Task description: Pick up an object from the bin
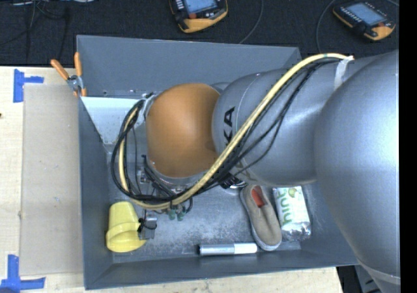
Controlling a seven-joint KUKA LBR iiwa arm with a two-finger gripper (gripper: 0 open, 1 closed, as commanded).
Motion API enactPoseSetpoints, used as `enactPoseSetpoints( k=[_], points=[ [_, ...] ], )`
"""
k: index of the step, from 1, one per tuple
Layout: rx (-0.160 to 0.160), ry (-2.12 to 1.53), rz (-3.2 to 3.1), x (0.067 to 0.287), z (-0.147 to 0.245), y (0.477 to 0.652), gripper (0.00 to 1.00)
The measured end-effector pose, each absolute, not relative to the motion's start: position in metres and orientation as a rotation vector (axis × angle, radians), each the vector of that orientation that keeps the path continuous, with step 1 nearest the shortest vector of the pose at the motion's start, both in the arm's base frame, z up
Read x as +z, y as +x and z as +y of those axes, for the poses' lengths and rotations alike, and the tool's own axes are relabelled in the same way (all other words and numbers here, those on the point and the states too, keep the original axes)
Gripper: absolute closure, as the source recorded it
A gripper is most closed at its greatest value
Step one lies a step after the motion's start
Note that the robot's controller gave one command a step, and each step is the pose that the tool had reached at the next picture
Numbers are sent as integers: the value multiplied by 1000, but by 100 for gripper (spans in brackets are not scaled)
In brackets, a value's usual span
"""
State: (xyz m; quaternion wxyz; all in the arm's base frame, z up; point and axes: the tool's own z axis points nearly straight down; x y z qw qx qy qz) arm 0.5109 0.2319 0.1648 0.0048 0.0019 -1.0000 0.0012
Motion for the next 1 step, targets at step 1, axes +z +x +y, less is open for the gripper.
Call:
enactPoseSetpoints(
  k=[1],
  points=[
    [2,74,-3135,159,246,580,0]
  ],
)
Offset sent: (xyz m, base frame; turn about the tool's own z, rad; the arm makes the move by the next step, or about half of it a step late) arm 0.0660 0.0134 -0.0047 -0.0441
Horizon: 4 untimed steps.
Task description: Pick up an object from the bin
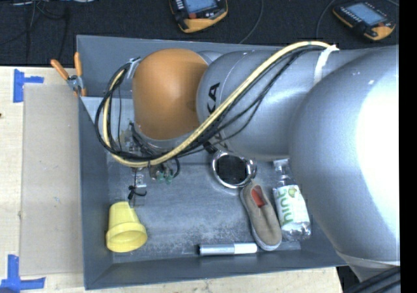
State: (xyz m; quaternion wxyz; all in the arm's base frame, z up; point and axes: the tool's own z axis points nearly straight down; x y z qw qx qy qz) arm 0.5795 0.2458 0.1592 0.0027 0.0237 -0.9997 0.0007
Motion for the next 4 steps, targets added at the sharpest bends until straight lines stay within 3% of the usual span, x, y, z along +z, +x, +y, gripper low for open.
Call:
enactPoseSetpoints(
  k=[1,2,3,4],
  points=[
    [8,-493,-3095,160,150,573,0],
    [4,-446,-3110,246,132,565,0],
    [1,-361,-3129,320,112,539,0],
    [6,-279,-3130,217,119,579,0]
  ],
)
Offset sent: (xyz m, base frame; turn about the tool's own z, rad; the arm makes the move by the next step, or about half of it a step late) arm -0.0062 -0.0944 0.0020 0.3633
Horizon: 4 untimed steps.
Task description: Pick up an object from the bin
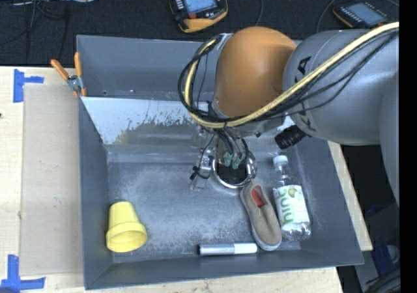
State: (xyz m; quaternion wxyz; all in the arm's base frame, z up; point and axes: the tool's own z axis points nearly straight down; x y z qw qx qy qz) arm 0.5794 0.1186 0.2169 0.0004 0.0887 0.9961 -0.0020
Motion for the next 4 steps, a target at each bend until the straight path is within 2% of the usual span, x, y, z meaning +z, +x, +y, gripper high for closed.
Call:
enactPoseSetpoints(
  k=[1,2,3,4],
  points=[
    [-2,283,3122,222,118,580,100],
    [-2,284,3122,222,118,580,0],
    [6,415,3106,246,208,570,0],
    [1,-267,3127,133,238,572,0]
  ],
)
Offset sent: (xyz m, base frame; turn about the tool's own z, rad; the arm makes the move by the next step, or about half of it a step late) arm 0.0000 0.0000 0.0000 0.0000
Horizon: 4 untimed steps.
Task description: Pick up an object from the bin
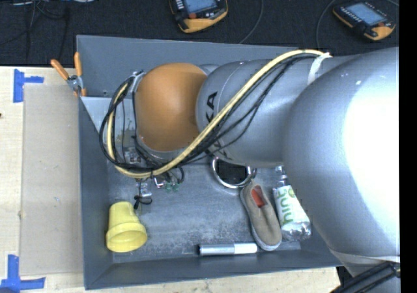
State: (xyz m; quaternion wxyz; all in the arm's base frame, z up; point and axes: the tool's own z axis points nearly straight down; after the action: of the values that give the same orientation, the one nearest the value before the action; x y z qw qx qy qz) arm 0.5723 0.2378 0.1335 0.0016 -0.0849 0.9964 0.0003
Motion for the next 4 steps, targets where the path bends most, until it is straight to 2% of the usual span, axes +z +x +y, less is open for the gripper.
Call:
enactPoseSetpoints(
  k=[1,2,4],
  points=[
    [-2,-494,3107,130,221,488,0],
    [2,-484,3104,190,246,483,0],
    [-2,-477,3111,187,244,483,0]
  ],
)
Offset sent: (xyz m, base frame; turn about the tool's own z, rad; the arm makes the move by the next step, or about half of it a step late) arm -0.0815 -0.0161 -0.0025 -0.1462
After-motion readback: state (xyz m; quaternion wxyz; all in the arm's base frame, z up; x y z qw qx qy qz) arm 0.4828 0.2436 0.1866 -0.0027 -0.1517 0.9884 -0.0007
